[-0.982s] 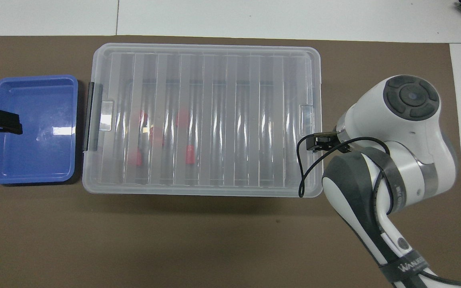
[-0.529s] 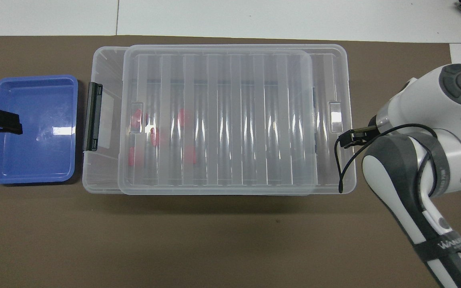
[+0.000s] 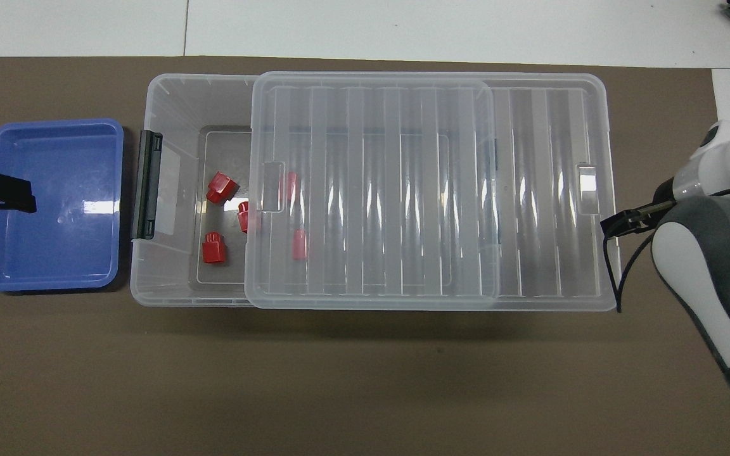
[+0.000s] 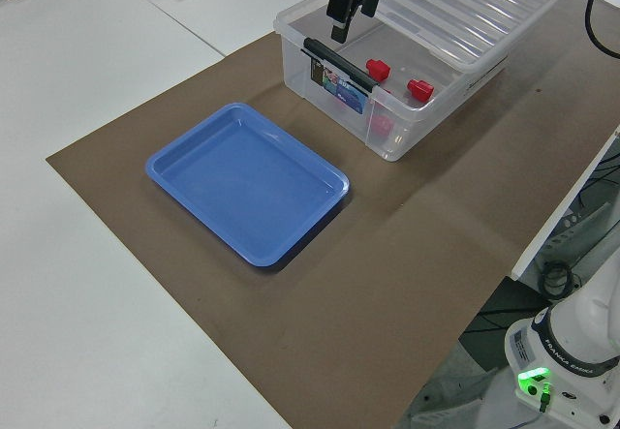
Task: Place red block in blue tray from box
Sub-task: 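Release the lid with the right gripper while the left gripper reaches in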
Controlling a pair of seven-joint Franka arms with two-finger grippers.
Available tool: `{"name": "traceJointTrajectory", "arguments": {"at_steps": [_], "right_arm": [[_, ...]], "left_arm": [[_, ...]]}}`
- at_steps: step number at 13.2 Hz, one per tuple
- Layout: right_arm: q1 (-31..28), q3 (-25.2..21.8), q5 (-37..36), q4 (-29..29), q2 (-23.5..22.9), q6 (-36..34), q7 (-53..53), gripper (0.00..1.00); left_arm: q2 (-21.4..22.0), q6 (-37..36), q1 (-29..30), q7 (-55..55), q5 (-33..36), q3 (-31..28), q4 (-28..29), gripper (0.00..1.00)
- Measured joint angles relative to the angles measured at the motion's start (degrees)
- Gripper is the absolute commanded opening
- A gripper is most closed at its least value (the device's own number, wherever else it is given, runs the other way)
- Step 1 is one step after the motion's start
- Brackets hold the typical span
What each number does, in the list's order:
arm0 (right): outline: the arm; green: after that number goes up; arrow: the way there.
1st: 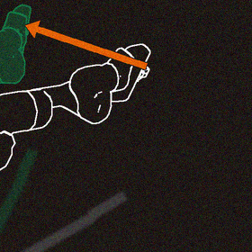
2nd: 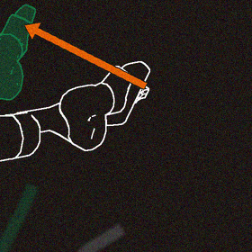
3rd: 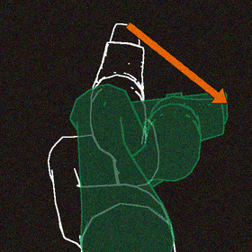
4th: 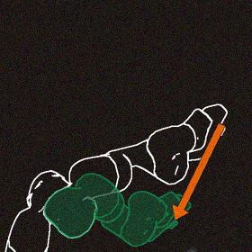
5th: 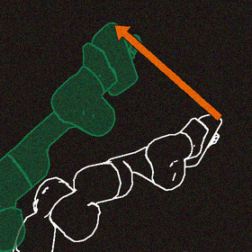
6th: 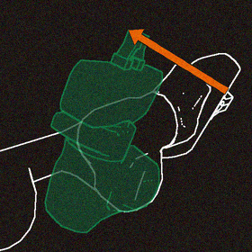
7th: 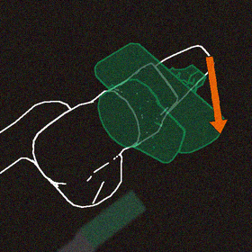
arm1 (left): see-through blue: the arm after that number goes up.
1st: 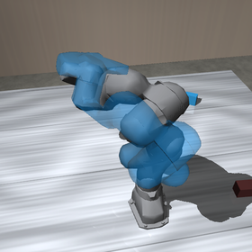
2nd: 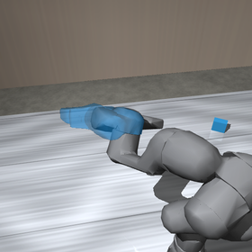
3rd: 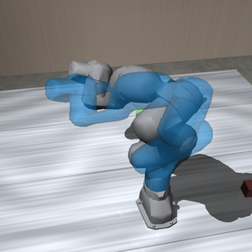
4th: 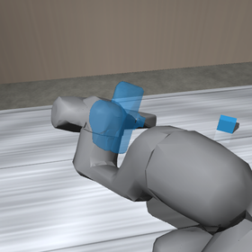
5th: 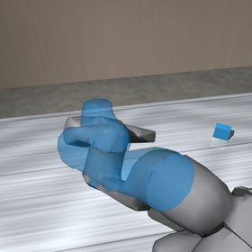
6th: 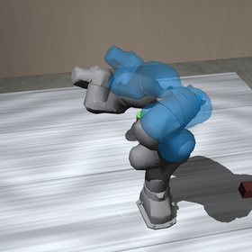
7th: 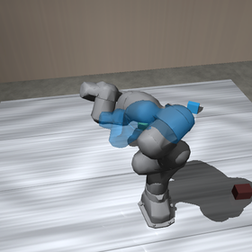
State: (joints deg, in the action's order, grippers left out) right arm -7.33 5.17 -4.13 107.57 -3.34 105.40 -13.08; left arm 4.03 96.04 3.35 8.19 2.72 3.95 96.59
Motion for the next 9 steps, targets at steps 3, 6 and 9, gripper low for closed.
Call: {"name": "traceJointTrajectory", "arguments": {"at_steps": [3,6,9], "right_arm": [[-2.1,0.0,0.0,0.0,0.0,0.0,-4.8,1.00],[-3.5,0.0,-0.1,0.0,0.0,0.0,-8.1,1.00],[-4.3,0.0,-0.3,0.0,0.0,0.0,-9.6,1.00]], "left_arm": [[0.0,7.2,-0.7,11.3,-0.2,0.7,2.5,1.00],[0.0,10.0,-5.1,16.6,-0.3,1.0,4.8,1.00],[-0.8,12.0,-9.5,18.0,-1.5,1.2,6.1,1.00]]}}
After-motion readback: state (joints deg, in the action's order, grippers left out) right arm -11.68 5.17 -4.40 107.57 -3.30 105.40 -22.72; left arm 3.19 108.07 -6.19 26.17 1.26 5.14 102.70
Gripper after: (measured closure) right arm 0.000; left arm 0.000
